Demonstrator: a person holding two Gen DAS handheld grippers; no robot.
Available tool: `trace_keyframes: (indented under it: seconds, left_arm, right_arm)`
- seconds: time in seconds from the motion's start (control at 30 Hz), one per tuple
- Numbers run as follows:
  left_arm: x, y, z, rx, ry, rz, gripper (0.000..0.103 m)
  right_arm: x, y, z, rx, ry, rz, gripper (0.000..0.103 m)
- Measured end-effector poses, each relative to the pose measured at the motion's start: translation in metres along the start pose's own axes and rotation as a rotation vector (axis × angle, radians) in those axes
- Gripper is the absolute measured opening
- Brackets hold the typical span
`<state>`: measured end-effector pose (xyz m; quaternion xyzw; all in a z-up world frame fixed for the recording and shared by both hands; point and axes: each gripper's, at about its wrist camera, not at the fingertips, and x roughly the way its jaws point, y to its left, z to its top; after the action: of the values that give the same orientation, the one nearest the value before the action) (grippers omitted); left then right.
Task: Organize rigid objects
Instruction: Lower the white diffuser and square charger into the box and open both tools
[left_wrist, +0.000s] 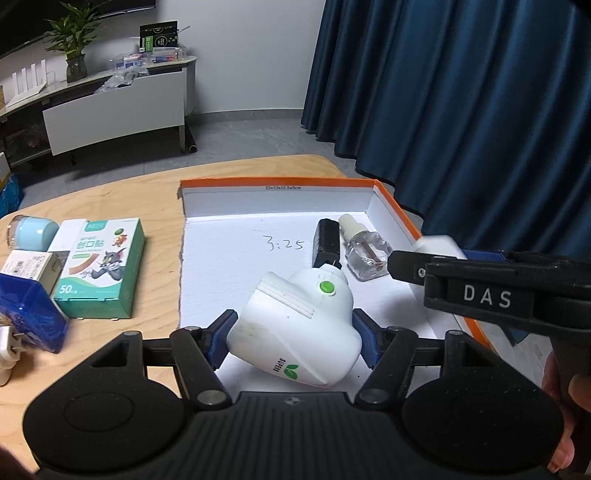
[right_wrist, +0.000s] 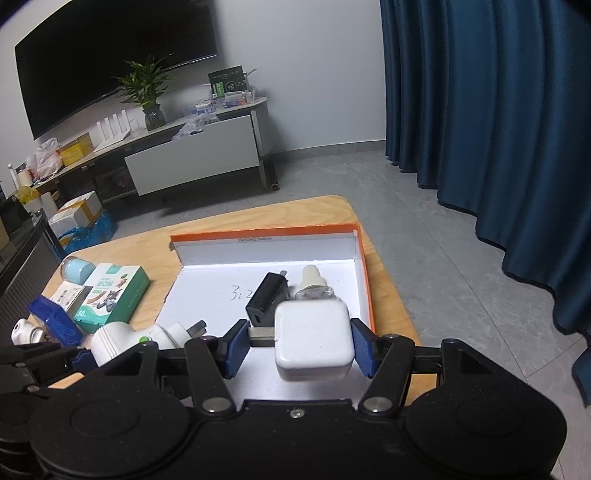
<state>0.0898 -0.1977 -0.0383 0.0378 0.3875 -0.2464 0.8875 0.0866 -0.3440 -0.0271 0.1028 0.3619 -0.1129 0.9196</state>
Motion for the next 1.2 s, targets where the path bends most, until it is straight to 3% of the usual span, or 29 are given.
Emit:
trace_keyframes:
  seconds: [0.27,0.37,0.4,0.43,0.67,0.9,1.2]
  left_arm:
    - [0.007,-0.003,0.001,-0.007,0.015,-0.014,0.067]
    - [0.008,-0.006,0.002,-0.009,0.023,-0.063,0.068]
    - [0.007,-0.007,0.002,-0.005,0.018,-0.074,0.072]
    - [0.005,-0.009,0.002,-0.001,0.015,-0.066,0.08]
    - [-0.011,-0.003,0.004,-0.023,0.006,-0.012,0.081]
    - [-0.03,0.016,0.004,-0.039,0.001,0.093,0.093]
    - [-0.052,0.044,0.0,-0.083,-0.018,0.17,0.094]
  right_arm:
    - [-0.018,-0.01,0.003,0.033,-0.061,-0.02,0.071]
    - [-0.024,-0.012,0.004,0.042,-0.072,-0.022,0.071]
    - [-0.025,-0.012,0.004,0.041,-0.073,-0.022,0.071]
    - [-0.026,-0.012,0.004,0.038,-0.075,-0.022,0.072]
    - [-0.035,0.0,0.004,0.02,-0.09,-0.009,0.078]
    - [-0.039,0.013,0.001,0.004,-0.082,-0.015,0.088]
    - [-0.038,0.04,-0.004,-0.038,-0.057,0.036,0.088]
